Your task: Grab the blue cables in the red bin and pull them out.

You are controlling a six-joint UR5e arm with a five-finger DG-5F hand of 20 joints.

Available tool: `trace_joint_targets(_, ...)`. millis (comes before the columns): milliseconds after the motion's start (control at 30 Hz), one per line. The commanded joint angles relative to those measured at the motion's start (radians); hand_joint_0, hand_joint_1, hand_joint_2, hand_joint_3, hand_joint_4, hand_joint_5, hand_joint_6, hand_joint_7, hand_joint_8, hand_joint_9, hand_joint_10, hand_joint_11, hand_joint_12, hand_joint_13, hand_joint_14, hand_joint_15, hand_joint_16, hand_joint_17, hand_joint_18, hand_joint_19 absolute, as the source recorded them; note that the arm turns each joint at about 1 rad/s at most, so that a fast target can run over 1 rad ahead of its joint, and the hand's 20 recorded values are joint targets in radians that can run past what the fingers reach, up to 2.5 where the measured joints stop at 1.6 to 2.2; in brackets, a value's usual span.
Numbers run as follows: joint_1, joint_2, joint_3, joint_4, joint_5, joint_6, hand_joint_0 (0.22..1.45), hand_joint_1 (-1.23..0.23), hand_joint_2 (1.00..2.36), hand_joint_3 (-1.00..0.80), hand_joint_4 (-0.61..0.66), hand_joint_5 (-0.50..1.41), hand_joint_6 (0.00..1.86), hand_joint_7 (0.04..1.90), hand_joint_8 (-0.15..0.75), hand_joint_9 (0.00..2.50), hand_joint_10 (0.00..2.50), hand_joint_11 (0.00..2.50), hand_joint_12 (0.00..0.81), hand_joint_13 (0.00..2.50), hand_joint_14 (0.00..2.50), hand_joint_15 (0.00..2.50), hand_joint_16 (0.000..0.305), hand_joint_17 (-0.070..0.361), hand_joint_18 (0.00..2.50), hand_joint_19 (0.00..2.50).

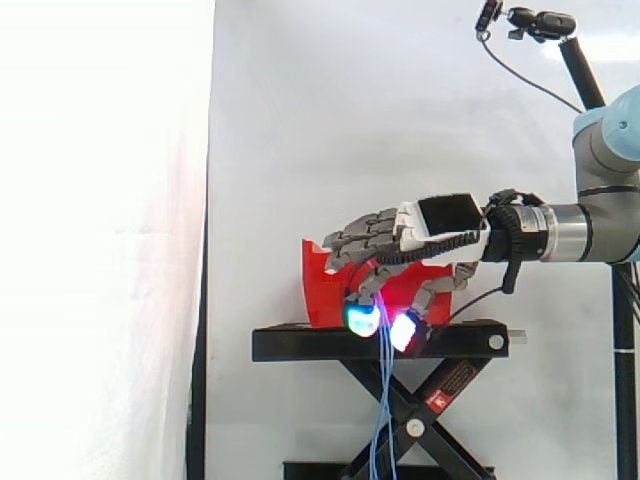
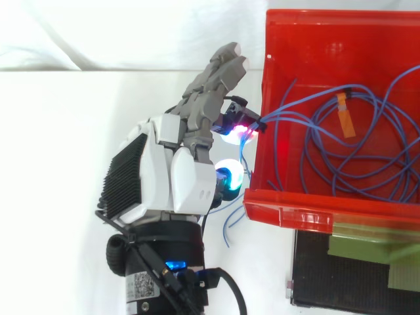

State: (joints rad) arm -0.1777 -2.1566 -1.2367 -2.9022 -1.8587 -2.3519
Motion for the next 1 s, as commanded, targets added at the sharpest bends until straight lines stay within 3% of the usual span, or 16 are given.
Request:
trace_joint_targets(0,0.000,0.000,0.000,-0.008,0.000,0.001,0.77,-1.00,1.00,-1.00,0.26,0.77,0.18,0.63,0.288,0.52,0.02,0.47,0.375,0.43,0.01,0.17,0.054,0.122,0.43,0.37)
trace_joint_targets(200,0.001,0.000,0.000,-0.026,0.000,0.001,0.77,-1.00,1.00,-1.00,0.26,0.77,0.17,0.64,0.287,0.52,0.02,0.45,0.374,0.43,0.01,0.18,0.054,0.122,0.43,0.38)
trace_joint_targets(967,-0.003,0.000,-0.001,-0.006,-0.007,-0.002,0.78,-1.00,1.00,-1.00,0.25,0.77,0.07,0.66,0.287,0.52,0.02,0.45,0.373,0.43,0.01,0.17,0.054,0.122,0.43,0.37)
